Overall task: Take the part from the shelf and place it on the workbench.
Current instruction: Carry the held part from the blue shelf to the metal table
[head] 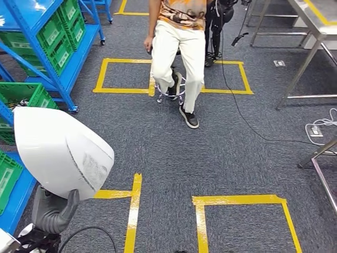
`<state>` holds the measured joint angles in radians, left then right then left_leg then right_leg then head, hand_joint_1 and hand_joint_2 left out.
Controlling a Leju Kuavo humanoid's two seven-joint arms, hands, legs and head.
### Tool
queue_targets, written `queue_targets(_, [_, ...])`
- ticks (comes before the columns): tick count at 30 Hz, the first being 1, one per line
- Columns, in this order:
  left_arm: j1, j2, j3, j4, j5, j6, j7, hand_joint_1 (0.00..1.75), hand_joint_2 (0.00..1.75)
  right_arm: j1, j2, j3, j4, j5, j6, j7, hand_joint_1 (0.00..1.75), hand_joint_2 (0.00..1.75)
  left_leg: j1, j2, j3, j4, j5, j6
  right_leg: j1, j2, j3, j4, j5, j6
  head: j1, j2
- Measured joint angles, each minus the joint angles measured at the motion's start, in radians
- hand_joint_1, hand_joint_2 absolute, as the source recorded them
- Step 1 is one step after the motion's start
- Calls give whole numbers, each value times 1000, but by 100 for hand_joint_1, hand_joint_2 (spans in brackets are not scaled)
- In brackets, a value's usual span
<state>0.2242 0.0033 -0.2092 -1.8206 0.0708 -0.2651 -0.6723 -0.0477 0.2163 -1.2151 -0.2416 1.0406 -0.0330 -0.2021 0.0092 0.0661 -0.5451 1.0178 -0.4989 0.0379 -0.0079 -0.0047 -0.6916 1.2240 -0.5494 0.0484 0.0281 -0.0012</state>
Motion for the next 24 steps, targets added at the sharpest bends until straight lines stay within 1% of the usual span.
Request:
queue_targets(1, [-3, 0, -1, 0, 0, 1, 1, 175, 175, -1, 0, -1, 0, 1, -3, 0, 0, 175, -1, 11, 2, 0, -2, -2, 1, -22, 42, -76, 30, -2, 0, 0])
queue_targets(2, [-5, 0, -1, 0, -1, 2, 0, 175, 175, -3, 1, -2, 0, 6, -10, -2, 0, 175, -3, 22, 4, 1, -5, -6, 5, -43, 82, -144, 51, -7, 0, 0])
queue_targets(3, [-6, 0, -1, 0, -1, 4, -2, 175, 175, -5, 2, -2, 0, 15, -20, -4, 0, 175, -5, 31, 6, 2, -7, -11, 9, -59, 109, -192, 63, -12, -1, 0])
queue_targets(4, [-7, -1, -2, 0, -1, 6, -5, 175, 175, -6, 4, -2, 0, 27, -31, -6, 0, 175, -7, 41, 7, 3, -8, -15, 13, -66, 121, -214, 65, -17, -1, 0])
queue_targets(5, [-7, -1, -2, 0, 0, 7, -8, 175, 175, -7, 5, -1, 0, 40, -41, -9, 0, 175, -8, 50, 8, 2, -8, -19, 16, -58, 122, -216, 65, -22, -2, 0])
queue_targets(6, [-8, -1, -2, 0, 1, 7, -10, 175, 175, -6, 6, 1, 0, 52, -48, -12, 0, 175, -7, 57, 11, 1, -9, -24, 15, -47, 120, -218, 68, -28, -2, 0])
queue_targets(7, [-9, -2, -2, -1, 4, 5, -11, 175, 175, -4, 6, 3, 0, 62, -53, -15, 0, 175, -5, 46, 12, 4, -14, -30, 13, -36, 121, -221, 71, -33, -3, 0])
queue_targets(8, [-10, -2, -1, -1, 8, 2, -12, 175, 175, -4, 6, 6, 0, 69, -57, -19, 0, 175, -3, 24, 7, 21, -28, -35, 11, -25, 122, -224, 74, -39, -4, 0])
queue_targets(9, [-11, -2, 0, -1, 13, -2, -12, 175, 175, -5, 6, 7, 0, 72, -60, -23, 0, 175, -1, -4, -7, 58, -53, -39, 8, -13, 124, -228, 76, -45, -6, 0])
queue_targets(10, [-11, -2, 1, -1, 17, -6, -12, 175, 175, -7, 5, 9, 0, 74, -64, -27, 0, 175, 1, -33, -31, 114, -84, -41, 7, -2, 125, -228, 78, -48, -9, 0])
queue_targets(11, [-11, -2, 2, 0, 19, -8, -12, 175, 175, -11, 5, 9, 0, 74, -67, -31, 0, 175, 1, -48, -63, 183, -116, -42, 7, 11, 124, -228, 78, -50, -10, 0])
queue_targets(12, [-11, -2, 3, 1, 20, -10, -11, 175, 175, -13, 5, 9, 0, 75, -70, -35, 0, 175, 1, -53, -92, 244, -136, -43, 8, 26, 125, -228, 78, -51, -11, 0])
queue_targets(13, [-11, -2, 4, 2, 19, -11, -11, 175, 175, -14, 5, 9, 0, 75, -74, -39, 0, 175, 1, -55, -111, 278, -139, -43, 8, 41, 125, -227, 78, -52, -11, 0])
queue_targets(14, [-11, -2, 4, 2, 18, -10, -11, 175, 175, -14, 5, 9, 0, 75, -77, -41, 0, 175, 1, -57, -113, 275, -121, -42, 8, 57, 126, -226, 78, -52, -11, 0])
queue_targets(15, [-11, -2, 4, 3, 17, -10, -11, 175, 175, -14, 5, 9, 0, 75, -79, -43, 0, 175, 2, -62, -97, 233, -85, -40, 8, 73, 128, -225, 78, -52, -11, 0])
queue_targets(16, [-12, -2, 5, 3, 16, -10, -11, 175, 175, -14, 5, 9, 0, 76, -81, -45, 0, 175, 3, -77, -71, 167, -42, -38, 7, 88, 129, -223, 77, -50, -11, 0])
queue_targets(17, [-13, -2, 5, 3, 15, -10, -11, 175, 175, -15, 5, 10, 1, 76, -83, -46, 0, 175, 5, -103, -45, 103, -11, -36, 8, 101, 128, -219, 76, -48, -11, 0])
queue_targets(18, [-13, -2, 6, 3, 16, -10, -12, 175, 175, -17, 5, 10, 1, 77, -86, -47, 0, 175, 7, -126, -24, 53, 6, -35, 7, 115, 123, -215, 76, -44, -11, 0])
queue_targets(19, [-13, -2, 7, 4, 16, -9, -12, 175, 175, -18, 5, 10, 1, 77, -90, -49, 0, 175, 8, -143, -15, 25, 10, -34, 5, 127, 117, -213, 77, -39, -11, 0])
queue_targets(20, [-14, -2, 8, 4, 15, -8, -12, 175, 175, -18, 5, 10, 1, 77, -94, -50, 0, 175, 7, -147, -13, 17, 5, -32, 3, 138, 110, -212, 80, -32, -10, 0])
queue_targets(21, [-14, -2, 8, 4, 15, -6, -11, 175, 175, -16, 5, 11, 1, 76, -98, -49, 0, 175, 5, -138, -11, 11, 6, -30, 0, 150, 102, -213, 83, -25, -10, 0])
queue_targets(22, [-14, -3, 8, 3, 14, -4, -11, 175, 175, -13, 5, 11, 2, 76, -102, -48, 0, 175, 5, -126, -10, 7, 9, -25, -2, 149, 97, -212, 82, -20, -10, 0])
queue_targets(23, [-15, -4, 9, 3, 13, -2, -11, 175, 175, -11, 5, 11, 2, 76, -108, -48, 0, 175, 6, -113, -8, 1, 12, -19, -1, 130, 88, -199, 73, -16, -8, 0])
queue_targets(24, [-14, -6, 9, 2, 12, 1, -11, 175, 175, -10, 5, 11, 3, 75, -115, -47, 0, 175, 7, -99, -6, -4, 15, -13, 1, 100, 70, -167, 54, -13, -5, 0])
